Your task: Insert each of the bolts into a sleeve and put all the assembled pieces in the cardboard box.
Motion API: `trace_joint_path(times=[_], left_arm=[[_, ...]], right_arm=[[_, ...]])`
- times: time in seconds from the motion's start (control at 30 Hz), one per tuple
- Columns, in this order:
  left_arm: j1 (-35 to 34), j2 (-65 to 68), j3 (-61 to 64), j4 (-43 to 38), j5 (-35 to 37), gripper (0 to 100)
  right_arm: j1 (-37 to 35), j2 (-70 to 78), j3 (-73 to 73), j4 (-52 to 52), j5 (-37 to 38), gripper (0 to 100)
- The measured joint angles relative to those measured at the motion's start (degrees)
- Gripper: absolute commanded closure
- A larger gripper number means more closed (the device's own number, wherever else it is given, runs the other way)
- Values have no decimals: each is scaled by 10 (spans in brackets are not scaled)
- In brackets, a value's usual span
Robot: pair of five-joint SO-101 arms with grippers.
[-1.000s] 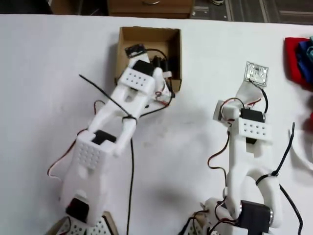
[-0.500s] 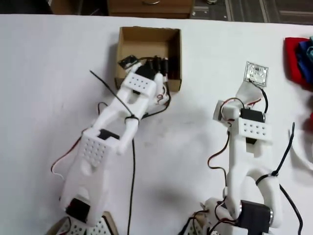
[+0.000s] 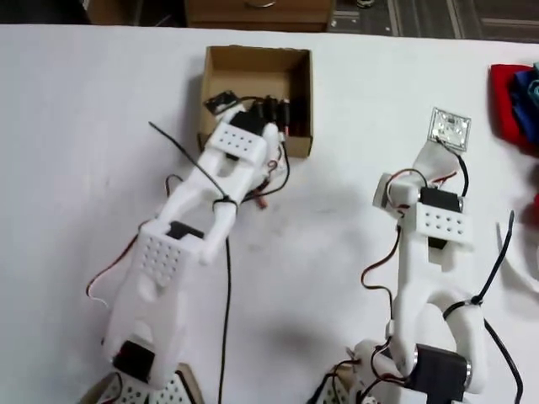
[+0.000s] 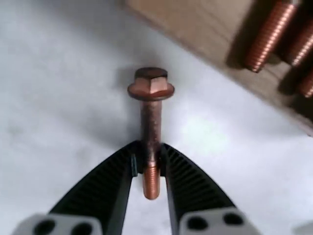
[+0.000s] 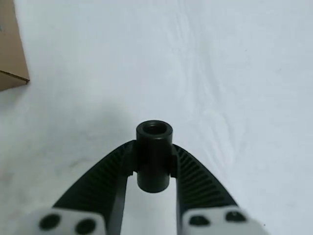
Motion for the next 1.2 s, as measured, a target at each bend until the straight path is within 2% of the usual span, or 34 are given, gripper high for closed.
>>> trace_joint_path(times=[0.1,0.23,0.43,0.57,0.67,1.03,1.2], left_arm=[[-2,0,0,21,-41,975],[-2,0,0,76,-131,975],[-6,1,1,178,-340,974],[-11,1,1,191,-484,975],[-12,1,1,180,-556,973],[-16,4,-22,162,-484,963],[-28,4,-54,160,-482,823]], right_arm=[[2,0,0,0,0,978],[2,0,0,0,0,978],[2,0,0,0,0,978],[2,0,0,0,0,978],[2,0,0,0,0,978],[2,0,0,0,0,978],[2,0,0,0,0,978]])
